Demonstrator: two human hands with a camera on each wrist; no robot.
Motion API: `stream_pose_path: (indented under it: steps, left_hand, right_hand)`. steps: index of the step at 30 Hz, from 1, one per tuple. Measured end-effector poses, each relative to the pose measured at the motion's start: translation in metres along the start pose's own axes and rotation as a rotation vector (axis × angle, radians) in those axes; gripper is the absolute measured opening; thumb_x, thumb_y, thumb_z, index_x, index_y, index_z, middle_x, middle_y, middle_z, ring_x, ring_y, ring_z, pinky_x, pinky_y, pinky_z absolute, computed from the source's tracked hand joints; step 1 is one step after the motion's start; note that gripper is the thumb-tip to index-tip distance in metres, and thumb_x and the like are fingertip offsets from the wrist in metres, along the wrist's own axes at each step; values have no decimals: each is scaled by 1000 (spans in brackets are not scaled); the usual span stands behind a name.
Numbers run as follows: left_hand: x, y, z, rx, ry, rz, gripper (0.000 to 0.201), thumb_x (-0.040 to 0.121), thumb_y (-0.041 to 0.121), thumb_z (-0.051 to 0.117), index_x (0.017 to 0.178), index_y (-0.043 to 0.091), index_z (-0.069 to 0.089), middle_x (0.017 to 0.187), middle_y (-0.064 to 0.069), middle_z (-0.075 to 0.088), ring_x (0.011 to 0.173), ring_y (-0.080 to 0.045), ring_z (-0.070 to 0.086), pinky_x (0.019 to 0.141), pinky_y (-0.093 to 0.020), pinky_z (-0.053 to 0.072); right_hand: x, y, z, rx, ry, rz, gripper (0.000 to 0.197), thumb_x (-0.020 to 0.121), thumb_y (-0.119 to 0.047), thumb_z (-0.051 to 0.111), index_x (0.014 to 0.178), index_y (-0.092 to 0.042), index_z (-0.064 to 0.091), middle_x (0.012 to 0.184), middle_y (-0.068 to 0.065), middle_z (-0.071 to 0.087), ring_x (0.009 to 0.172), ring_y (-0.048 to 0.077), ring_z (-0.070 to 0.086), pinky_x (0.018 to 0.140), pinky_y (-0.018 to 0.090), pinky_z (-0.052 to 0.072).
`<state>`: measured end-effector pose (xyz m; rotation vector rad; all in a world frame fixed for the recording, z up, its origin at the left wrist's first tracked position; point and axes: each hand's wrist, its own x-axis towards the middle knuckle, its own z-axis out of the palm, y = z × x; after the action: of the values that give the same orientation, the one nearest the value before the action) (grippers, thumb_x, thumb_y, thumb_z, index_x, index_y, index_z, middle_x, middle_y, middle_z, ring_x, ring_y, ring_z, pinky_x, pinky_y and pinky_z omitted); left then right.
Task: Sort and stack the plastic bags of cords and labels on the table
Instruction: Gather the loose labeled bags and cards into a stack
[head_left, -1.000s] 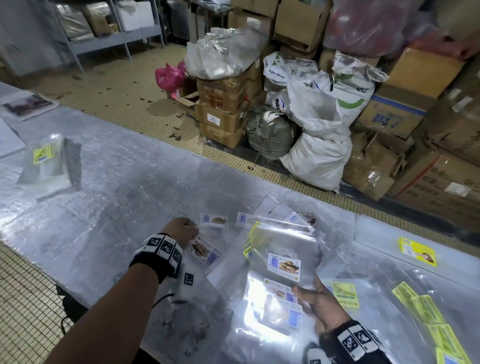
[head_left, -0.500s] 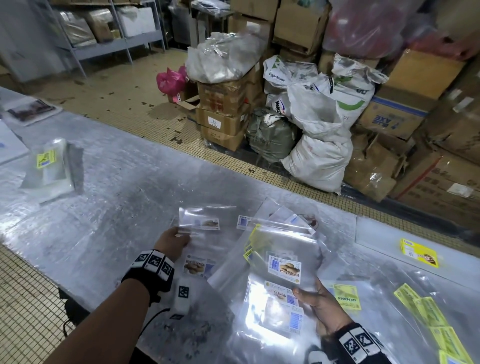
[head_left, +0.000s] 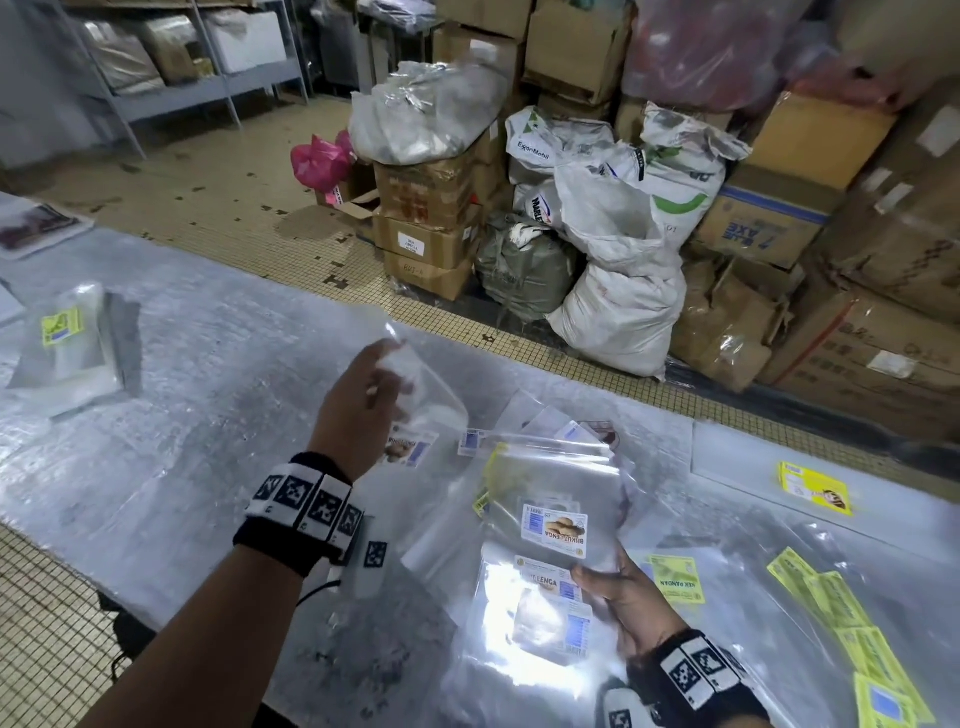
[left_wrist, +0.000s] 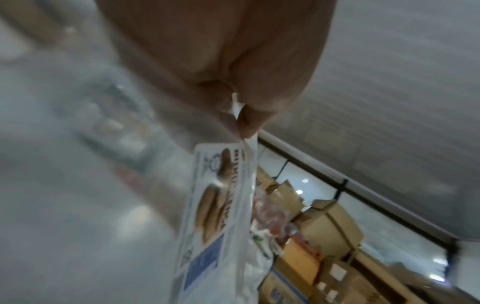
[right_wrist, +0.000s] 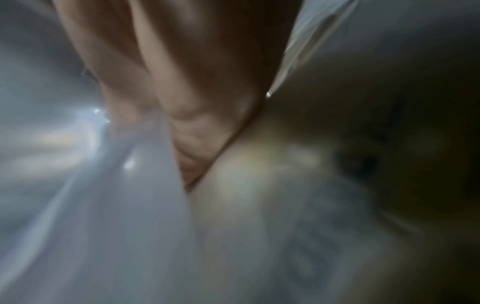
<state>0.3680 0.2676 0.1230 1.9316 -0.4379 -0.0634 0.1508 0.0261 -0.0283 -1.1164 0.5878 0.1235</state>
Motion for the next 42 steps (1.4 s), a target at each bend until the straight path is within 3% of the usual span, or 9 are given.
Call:
stream_pose_path:
  steps: [4,8,12,16,23,28,33,37,42]
  left_hand:
    - [-26,64,20,-299,-148,93,35,101,5,44,130,24,50,89,-7,68,62,-13,64,49,-20,44]
    - [-49,48,56,-695,-320,-272,44,98,3,47,123,39,55,83,-4,68,56,-14,57,54,-26,39]
    - [-80,-15,101,-265,-282,-448,42,93,-3,45,126,22,50,78,-2,64,48,-12,50,46,-23,44]
    - [-100,-52,121,288,-229,-358,38,92,13,50,124,33,52,99,-7,64,87,-24,62,81,-36,51]
    - [-107,-37,129,35,-312,-509,40,98,11,46,135,22,38,116,-9,62,90,-16,59,74,-14,40]
    - [-113,-42,138,-17,-275,-544,41,97,13,49,137,11,41,119,-4,60,102,-18,58,92,-29,42]
    - [-105,-45,129,-223,-327,-664,20,84,22,65,96,7,72,82,0,75,79,-15,71,81,-31,57]
    - [-103,-39,119,-501,-345,-595,29,95,6,54,122,17,56,101,-5,75,92,-22,72,82,-38,57]
    - [-103,-35,122,-486,-295,-434,29,99,0,45,124,13,48,69,6,68,56,-6,56,54,-19,47]
  right_hand:
    - [-1,-2,3,3,62,5,65,75,3,75,127,-32,56,118,4,73,113,23,66,89,38,47]
    - [-1,-1,4,0,112,38,65,69,-3,80,125,-26,57,107,4,73,88,15,72,63,23,52]
    - [-3,-2,3,-18,153,51,82,77,6,70,138,-41,40,116,3,72,101,21,69,74,29,52]
    - [-11,-10,5,-40,116,92,93,76,-7,77,152,-37,32,136,2,63,128,27,54,109,43,31]
    - [-19,-18,14,0,71,76,73,69,-42,85,133,-19,59,120,8,71,111,23,67,105,48,41]
    - [-30,-32,25,-63,185,56,53,83,-86,17,123,-66,45,148,-12,44,147,22,24,119,57,6]
    - [-23,-23,11,-8,83,19,105,56,-55,92,146,-33,44,135,1,64,134,29,50,119,59,21]
    - [-23,-37,12,16,0,-23,89,60,-18,89,139,-18,50,128,13,67,122,33,61,111,54,38]
    - [-21,-47,19,-71,26,-68,91,69,-34,89,147,-26,42,138,1,62,132,25,53,118,55,29]
